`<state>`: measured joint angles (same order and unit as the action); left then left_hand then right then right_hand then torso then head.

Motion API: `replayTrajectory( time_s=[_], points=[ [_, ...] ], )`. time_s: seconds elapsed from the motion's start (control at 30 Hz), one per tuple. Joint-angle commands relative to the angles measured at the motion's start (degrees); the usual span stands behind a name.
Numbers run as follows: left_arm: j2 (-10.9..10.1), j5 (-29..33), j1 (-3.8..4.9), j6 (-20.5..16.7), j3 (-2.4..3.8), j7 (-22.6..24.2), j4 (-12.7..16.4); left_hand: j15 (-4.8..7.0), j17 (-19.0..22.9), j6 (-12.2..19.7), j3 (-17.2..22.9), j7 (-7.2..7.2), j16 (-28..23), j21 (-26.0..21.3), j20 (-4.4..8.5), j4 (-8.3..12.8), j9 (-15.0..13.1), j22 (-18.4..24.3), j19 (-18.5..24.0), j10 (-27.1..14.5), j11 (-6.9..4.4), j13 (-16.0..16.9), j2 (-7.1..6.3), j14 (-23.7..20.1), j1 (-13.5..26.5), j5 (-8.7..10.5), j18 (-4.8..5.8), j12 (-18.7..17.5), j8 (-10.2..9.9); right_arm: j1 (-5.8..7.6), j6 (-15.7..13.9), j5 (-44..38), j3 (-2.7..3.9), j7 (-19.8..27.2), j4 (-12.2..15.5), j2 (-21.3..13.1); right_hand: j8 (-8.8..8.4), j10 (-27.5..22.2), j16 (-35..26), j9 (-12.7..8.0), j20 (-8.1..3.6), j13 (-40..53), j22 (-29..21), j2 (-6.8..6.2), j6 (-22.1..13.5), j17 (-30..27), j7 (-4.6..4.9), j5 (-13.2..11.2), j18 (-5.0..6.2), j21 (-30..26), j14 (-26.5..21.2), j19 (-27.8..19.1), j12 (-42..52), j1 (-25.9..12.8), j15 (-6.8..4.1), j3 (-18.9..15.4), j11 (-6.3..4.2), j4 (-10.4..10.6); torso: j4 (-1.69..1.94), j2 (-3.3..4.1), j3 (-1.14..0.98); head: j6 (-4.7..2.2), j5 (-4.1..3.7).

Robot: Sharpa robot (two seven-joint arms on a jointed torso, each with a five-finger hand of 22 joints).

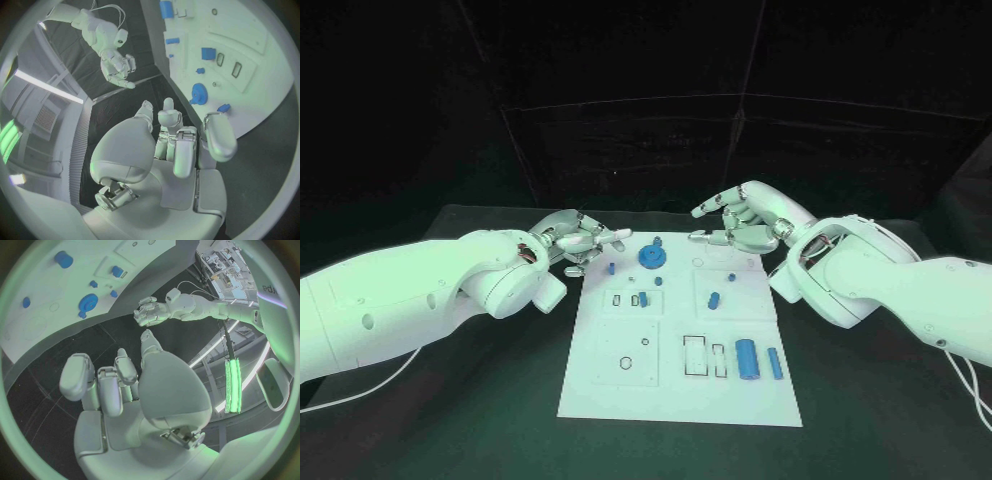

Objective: Assemble the parts on the task board

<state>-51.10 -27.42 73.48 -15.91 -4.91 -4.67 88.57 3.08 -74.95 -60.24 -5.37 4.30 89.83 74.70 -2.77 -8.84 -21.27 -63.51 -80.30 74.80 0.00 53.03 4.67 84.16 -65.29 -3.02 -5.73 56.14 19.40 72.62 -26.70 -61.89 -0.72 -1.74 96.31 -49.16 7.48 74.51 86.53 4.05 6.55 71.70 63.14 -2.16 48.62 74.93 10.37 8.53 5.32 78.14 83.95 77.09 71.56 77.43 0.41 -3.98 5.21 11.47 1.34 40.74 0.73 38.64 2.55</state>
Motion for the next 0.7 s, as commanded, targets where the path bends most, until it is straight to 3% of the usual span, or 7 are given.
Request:
replayTrajectory(
  time_s=[0.03,0.07,0.13,0.33,0.5,0.7],
  points=[
    [1.17,-15.80,0.76,9.08,0.07,-15.36,-0.38,0.42,-15.05,0.85,-1.87,0.03,0.17,2.32,0.06,-2.65,-1.57,-3.59,-0.87,-0.16,0.04,2.93,0.00,5.84,2.90,0.14,1.40,2.81,0.76,0.41,0.82,5.36,0.15,1.55,-1.16,-0.42,0.35,-0.37,-0.28,-0.07,0.11,-0.16,-0.12,0.09,-0.43,9.12,-0.24,0.67,-0.07,-0.37,4.45,-0.37,-0.28,0.96,0.20,-0.60,-0.08,-0.13,0.11,-0.91,-0.07,0.16,-0.26],
    [1.68,-17.83,0.99,9.78,0.07,-16.81,-0.68,0.66,-15.05,1.12,-3.37,-0.27,0.17,4.58,0.12,-4.17,-2.18,-7.28,-2.36,-0.10,0.16,3.73,-0.47,5.84,4.57,0.28,2.07,3.67,1.08,0.48,0.74,5.54,0.18,1.53,-1.65,-0.48,0.39,-0.37,-0.29,-0.07,0.10,-0.18,-0.19,0.11,-0.47,9.12,-0.24,0.82,-0.05,-0.41,4.46,-0.39,-0.27,1.05,0.20,-0.69,-0.07,-0.16,0.10,-1.09,-0.11,0.20,-0.15],
    [2.87,-21.21,1.43,11.07,0.06,-19.44,-1.44,0.87,-15.05,1.39,-4.96,-0.36,0.17,6.51,0.37,-5.47,-3.47,-10.33,-3.49,-0.14,-0.26,5.11,-0.60,5.84,4.65,0.26,2.60,5.05,1.91,0.59,0.65,5.62,0.22,1.48,-2.51,-0.52,0.44,-0.44,-0.32,-0.07,0.10,-0.26,-0.24,0.13,-0.50,9.08,-0.24,0.98,-0.05,-0.44,4.45,-0.40,-0.34,1.14,0.20,-0.80,-0.08,-0.18,0.05,-1.37,-0.19,0.48,0.08],
    [6.29,-26.87,2.18,14.20,-0.07,-25.01,-3.42,0.95,-15.05,1.97,-6.22,-0.59,0.17,8.44,0.62,-5.69,-5.45,-13.56,-4.58,0.66,-0.45,8.05,-0.37,5.84,2.53,0.32,3.15,7.91,3.15,0.72,0.78,5.24,0.26,0.98,-3.98,-0.48,0.64,-0.72,-0.55,-0.08,0.09,-0.58,-0.78,0.29,-0.71,8.78,-0.23,1.71,0.04,-0.75,4.37,-0.62,-0.60,1.46,0.19,-1.21,-0.07,-0.22,0.01,-1.85,-0.52,0.91,0.56],
    [9.39,-28.65,3.08,15.97,-1.16,-28.15,-5.13,0.91,-15.05,2.60,-7.11,-0.53,0.17,8.94,0.58,-5.53,-6.49,-14.43,-4.81,0.65,-0.40,8.81,-0.75,5.84,1.56,0.31,3.30,8.60,3.61,0.77,1.57,4.56,0.27,0.01,-4.95,-0.37,1.03,-0.87,-0.69,-0.04,0.06,-0.77,-1.10,0.53,-0.74,8.62,-0.27,2.70,0.09,-0.96,4.34,-0.71,-0.69,1.80,0.16,-1.76,-0.11,-0.21,0.02,-2.04,-0.82,1.04,0.57],
    [12.01,-29.10,3.89,17.04,-2.50,-29.41,-6.76,0.92,-15.05,2.66,-8.45,-0.64,0.17,9.80,0.56,-6.09,-7.52,-15.99,-5.36,1.51,-0.47,10.78,-1.38,5.84,1.92,0.32,3.58,10.44,4.21,0.79,2.37,3.47,0.27,-1.05,-5.62,0.03,1.21,-1.04,-0.70,0.00,0.05,-0.98,-1.38,0.53,-0.61,8.61,-0.31,2.83,0.14,-1.11,4.34,-0.84,-0.87,1.80,0.15,-1.97,-0.13,-0.16,-0.11,-1.96,-0.87,1.47,0.93]
  ],
)
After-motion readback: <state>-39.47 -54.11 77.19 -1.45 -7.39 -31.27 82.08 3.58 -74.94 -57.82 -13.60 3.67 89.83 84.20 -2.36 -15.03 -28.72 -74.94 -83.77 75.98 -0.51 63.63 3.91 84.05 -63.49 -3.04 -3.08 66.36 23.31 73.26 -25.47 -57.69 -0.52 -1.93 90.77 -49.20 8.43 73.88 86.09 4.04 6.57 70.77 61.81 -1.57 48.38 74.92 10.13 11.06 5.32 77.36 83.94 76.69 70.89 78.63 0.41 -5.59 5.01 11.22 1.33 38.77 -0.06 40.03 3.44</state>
